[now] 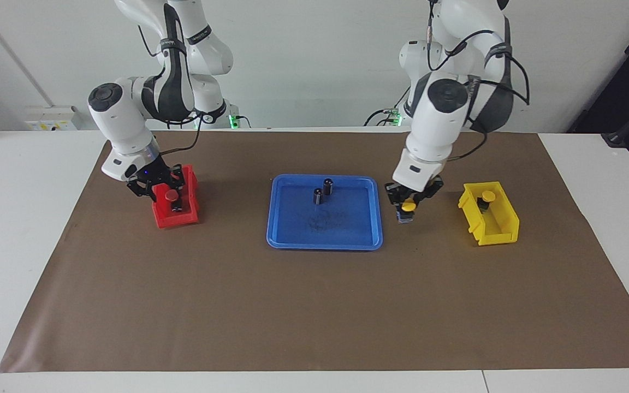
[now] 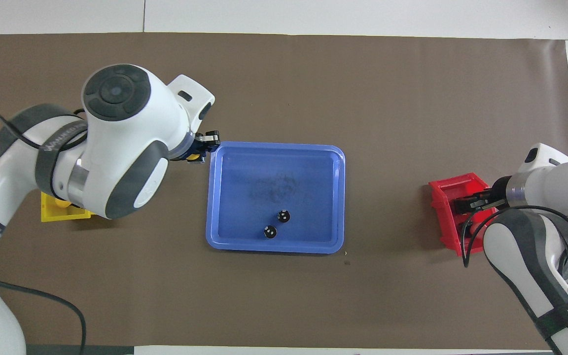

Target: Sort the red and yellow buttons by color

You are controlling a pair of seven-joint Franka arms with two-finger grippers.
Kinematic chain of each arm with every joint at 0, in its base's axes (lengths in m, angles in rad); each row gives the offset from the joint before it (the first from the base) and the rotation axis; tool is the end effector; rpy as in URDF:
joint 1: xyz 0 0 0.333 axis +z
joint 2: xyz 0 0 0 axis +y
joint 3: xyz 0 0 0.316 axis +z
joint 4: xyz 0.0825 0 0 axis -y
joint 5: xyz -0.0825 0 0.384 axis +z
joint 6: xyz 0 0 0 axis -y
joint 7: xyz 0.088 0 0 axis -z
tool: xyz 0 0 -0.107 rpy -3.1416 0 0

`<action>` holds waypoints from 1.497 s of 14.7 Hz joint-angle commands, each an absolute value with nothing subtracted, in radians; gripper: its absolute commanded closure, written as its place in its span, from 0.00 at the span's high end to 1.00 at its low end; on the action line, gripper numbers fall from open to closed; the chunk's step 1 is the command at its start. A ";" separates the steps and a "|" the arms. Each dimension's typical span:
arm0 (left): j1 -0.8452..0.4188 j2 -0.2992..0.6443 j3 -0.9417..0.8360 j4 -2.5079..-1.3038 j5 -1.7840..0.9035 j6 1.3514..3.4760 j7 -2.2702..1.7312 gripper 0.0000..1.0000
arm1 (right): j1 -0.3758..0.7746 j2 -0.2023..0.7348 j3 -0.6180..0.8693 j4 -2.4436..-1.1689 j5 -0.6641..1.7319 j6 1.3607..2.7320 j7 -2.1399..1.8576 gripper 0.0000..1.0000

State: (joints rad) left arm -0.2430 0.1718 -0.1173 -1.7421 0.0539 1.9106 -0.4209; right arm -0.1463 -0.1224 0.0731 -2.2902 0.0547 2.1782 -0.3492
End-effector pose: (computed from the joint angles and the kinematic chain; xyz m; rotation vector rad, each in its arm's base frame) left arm 0.5756 -0.2086 0.4722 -3.1116 -0.0689 -0.0154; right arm 0.4953 -0.0339 0.4029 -3.0851 -0.3790 -0.0273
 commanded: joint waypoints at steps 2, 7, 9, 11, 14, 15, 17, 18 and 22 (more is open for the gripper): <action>-0.062 0.175 -0.123 -1.741 0.046 1.901 -0.171 0.02 | -0.101 -0.112 0.083 -2.074 0.060 1.937 -0.197 1.00; 0.060 0.175 -0.123 -1.744 0.048 1.894 -0.003 0.02 | -0.115 -0.091 0.077 -1.785 0.045 1.663 -0.029 1.00; 0.084 0.167 -0.120 -1.776 0.048 1.899 0.000 0.02 | -0.149 -0.055 0.074 -1.671 0.019 1.580 -0.029 1.00; 0.103 0.152 -0.120 -1.808 0.048 1.914 0.015 0.02 | -0.160 -0.003 0.074 -1.562 -0.006 1.514 -0.031 1.00; 0.133 0.134 -0.118 -1.853 0.048 1.936 0.046 0.01 | -0.192 0.001 0.064 -1.548 -0.018 1.491 -0.069 1.00; 0.136 0.123 -0.118 -1.877 0.048 1.956 0.049 0.02 | -0.175 -0.005 0.057 -1.546 -0.024 1.486 -0.069 1.00; 0.141 0.110 -0.118 -1.939 0.048 2.008 0.052 0.02 | -0.102 -0.008 -0.026 -1.548 -0.032 1.476 -0.069 1.00; 0.143 0.109 -0.118 -1.963 0.048 2.041 0.052 0.02 | -0.095 -0.002 -0.040 -1.549 -0.032 1.476 -0.071 1.00; 0.144 0.115 -0.118 -2.014 0.048 2.095 0.049 0.02 | -0.083 -0.008 -0.068 -1.551 -0.029 1.448 -0.077 1.00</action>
